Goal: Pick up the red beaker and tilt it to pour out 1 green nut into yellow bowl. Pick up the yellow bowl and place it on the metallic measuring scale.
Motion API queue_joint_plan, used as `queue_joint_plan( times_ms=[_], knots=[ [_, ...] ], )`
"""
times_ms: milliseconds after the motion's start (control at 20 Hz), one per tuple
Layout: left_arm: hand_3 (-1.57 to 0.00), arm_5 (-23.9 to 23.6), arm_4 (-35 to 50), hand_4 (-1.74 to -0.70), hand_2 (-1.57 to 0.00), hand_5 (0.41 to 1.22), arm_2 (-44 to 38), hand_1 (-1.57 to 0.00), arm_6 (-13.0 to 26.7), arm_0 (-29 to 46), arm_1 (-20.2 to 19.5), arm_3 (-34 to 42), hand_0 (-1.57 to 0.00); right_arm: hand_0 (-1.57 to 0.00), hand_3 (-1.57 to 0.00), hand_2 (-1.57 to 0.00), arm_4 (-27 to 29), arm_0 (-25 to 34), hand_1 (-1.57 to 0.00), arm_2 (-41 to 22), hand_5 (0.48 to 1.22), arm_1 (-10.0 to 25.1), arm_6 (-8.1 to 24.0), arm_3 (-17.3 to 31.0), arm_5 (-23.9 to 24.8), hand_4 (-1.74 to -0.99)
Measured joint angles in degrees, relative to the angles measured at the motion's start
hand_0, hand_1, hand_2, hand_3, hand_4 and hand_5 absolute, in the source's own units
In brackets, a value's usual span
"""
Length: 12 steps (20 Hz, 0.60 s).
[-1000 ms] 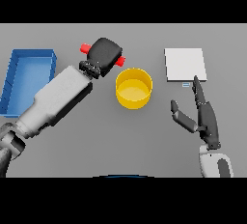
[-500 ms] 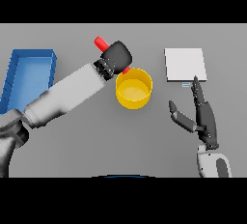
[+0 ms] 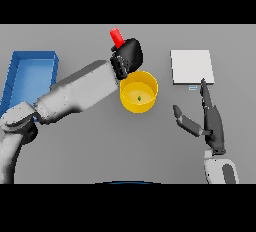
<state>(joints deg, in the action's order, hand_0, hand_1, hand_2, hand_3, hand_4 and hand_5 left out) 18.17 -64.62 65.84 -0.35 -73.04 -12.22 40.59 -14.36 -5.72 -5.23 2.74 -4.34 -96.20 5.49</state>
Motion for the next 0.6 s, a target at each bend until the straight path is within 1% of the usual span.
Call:
queue_joint_plan(
  times_ms=[100, 150, 200, 250, 350, 400, 450, 500, 550, 600],
  knots=[
    [-1.57, 0.35, -0.83, -1.73, -1.57, 1.221, 2.16, -1.57, -2.30, -1.43, -0.51, -0.30, -1.57, 0.00, 0.00, 0.00, 0.54, -0.01, 0.00, 0.25, 0.589, -0.02, 0.47, 0.03, -0.19, -1.214],
    [-1.57, 0.12, -1.40, -1.73, -1.57, 1.221, 3.23, -1.57, -2.25, -1.51, -0.20, -0.78, -1.57, 0.00, 0.00, 0.00, 0.44, -0.47, 0.00, -0.10, 0.591, -0.21, -0.58, 0.02, -0.35, -1.204],
    [-1.57, -0.57, -1.94, -1.73, -1.57, 1.221, 4.15, -1.57, -3.01, -2.40, -0.09, -1.10, -1.57, 0.00, 0.00, 0.00, 0.39, 0.03, 0.00, 0.03, 0.591, 0.14, 0.17, -0.25, -0.42, -1.206],
    [-1.57, -0.79, -2.24, -1.73, -1.57, 1.221, 4.96, -1.57, -3.77, -3.13, 0.38, -1.87, -1.57, 0.00, 0.00, 0.00, 0.66, -0.33, 0.00, 0.06, 0.592, 0.09, -0.71, 0.06, -0.62, -1.210],
    [-1.57, -1.70, -3.03, -1.73, -1.57, 1.221, 6.74, -1.57, -4.47, -3.70, 0.53, -2.10, -1.57, 0.00, 0.00, 0.00, -0.10, 0.36, 0.00, -0.28, 0.594, -0.41, -0.39, 0.84, -0.05, -1.210],
    [-1.57, -1.53, -3.18, -1.73, -1.57, 1.221, 7.25, -1.57, -4.83, -4.44, -0.01, -1.46, -1.57, 0.00, 0.00, 0.00, -0.96, 0.73, 0.00, -0.33, 0.594, -0.37, -0.23, 1.23, 0.60, -1.207],
    [-1.57, -1.05, -2.88, -1.73, -1.57, 1.221, 7.42, -1.57, -5.68, -5.20, -0.45, -1.29, -1.57, 0.00, 0.00, 0.00, -0.92, 0.11, 0.00, -0.35, 0.592, -0.34, -1.42, 1.39, 0.55, -1.206],
    [-1.57, -0.60, -2.49, -1.73, -1.57, 1.221, 7.30, -1.57, -6.45, -6.25, -1.60, -0.77, -1.57, 0.00, 0.00, 0.00, -1.25, 0.04, 0.00, -0.40, 0.592, -0.16, -1.39, 1.11, 0.69, -1.206],
    [-1.57, -0.76, -1.70, -1.73, -1.57, 1.221, 6.50, -1.57, -6.84, -7.63, -1.77, -1.49, -1.57, 0.00, 0.00, 0.00, -1.09, 0.65, 0.00, -0.55, 0.592, -0.65, -0.99, 0.94, 0.80, -1.209],
    [-1.49, -1.35, -1.12, -1.73, -1.57, 1.221, 5.48, -1.57, -6.88, -9.73, -2.37, -1.74, -1.57, 0.00, 0.00, 0.00, -1.37, 0.73, 0.00, -0.62, 0.592, -0.62, -1.14, 1.10, 0.92, -1.203]
  ],
)
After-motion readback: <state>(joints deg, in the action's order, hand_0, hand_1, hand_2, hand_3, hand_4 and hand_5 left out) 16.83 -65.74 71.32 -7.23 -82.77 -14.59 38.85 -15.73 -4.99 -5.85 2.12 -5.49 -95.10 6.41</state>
